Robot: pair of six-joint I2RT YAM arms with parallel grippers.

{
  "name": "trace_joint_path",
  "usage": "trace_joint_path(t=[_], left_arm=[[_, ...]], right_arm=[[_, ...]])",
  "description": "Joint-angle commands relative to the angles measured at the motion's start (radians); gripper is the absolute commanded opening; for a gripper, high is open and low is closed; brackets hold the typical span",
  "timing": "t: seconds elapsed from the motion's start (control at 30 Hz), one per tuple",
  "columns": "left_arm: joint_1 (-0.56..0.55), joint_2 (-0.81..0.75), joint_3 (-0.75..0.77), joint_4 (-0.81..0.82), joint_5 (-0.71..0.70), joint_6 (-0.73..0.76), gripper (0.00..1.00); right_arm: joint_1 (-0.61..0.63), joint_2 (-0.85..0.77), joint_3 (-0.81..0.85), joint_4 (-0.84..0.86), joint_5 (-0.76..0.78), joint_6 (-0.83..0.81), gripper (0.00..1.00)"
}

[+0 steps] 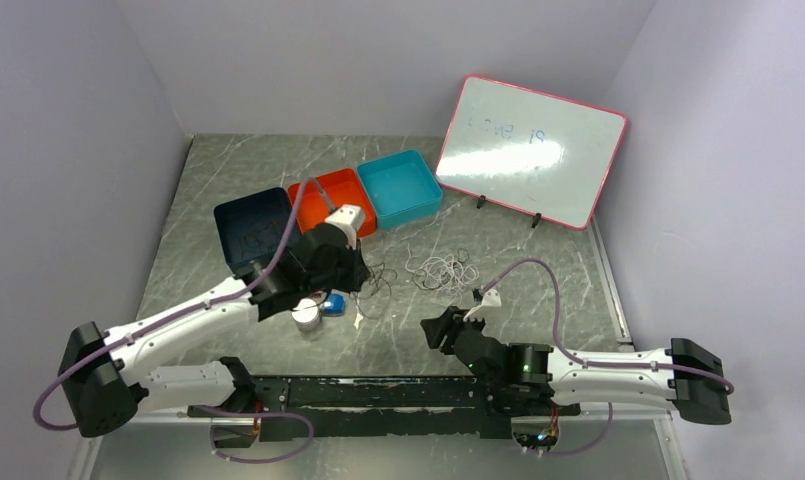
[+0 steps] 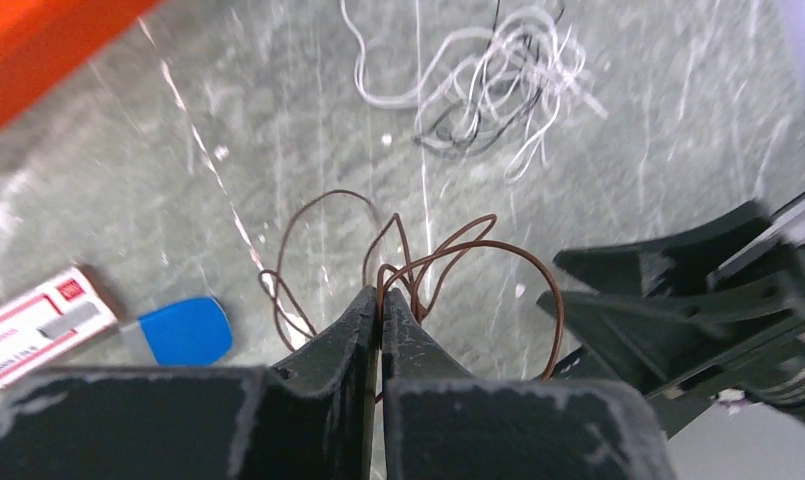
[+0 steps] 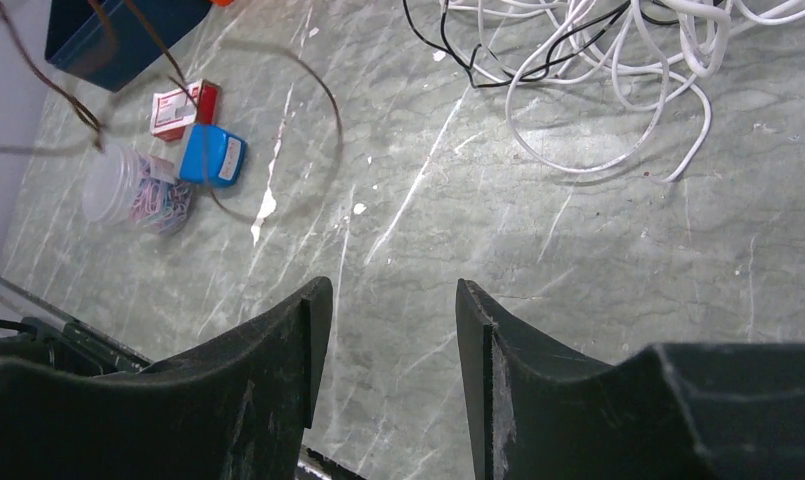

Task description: Untangle the cables

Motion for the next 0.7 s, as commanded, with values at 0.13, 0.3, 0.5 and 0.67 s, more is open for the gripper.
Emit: trace_joint_path(t=[0.13, 0.3, 0.5, 0.67], left_arm=[[0.119, -0.062, 0.206, -0.136, 0.036, 0.102, 0.07], [0.23, -0.045, 0.338, -0.22, 0.048, 0.175, 0.07], [0.406, 0.001, 0.441, -0.251, 0.102, 0.277, 0.07], [0.584, 0.046, 0.491, -0.251, 0.144, 0.321, 0.07]], right_arm=[[-0.002, 0.008, 0.009, 0.004, 0.031, 0.013, 0.53], [-0.003, 0.011, 0.003, 0.013, 0.027, 0.018, 0.52], [-0.003, 0.034, 0.011, 0.035, 0.009, -0.009, 0.52], [-0.002, 0.071, 0.048, 0.048, -0.017, -0.087, 0.53]])
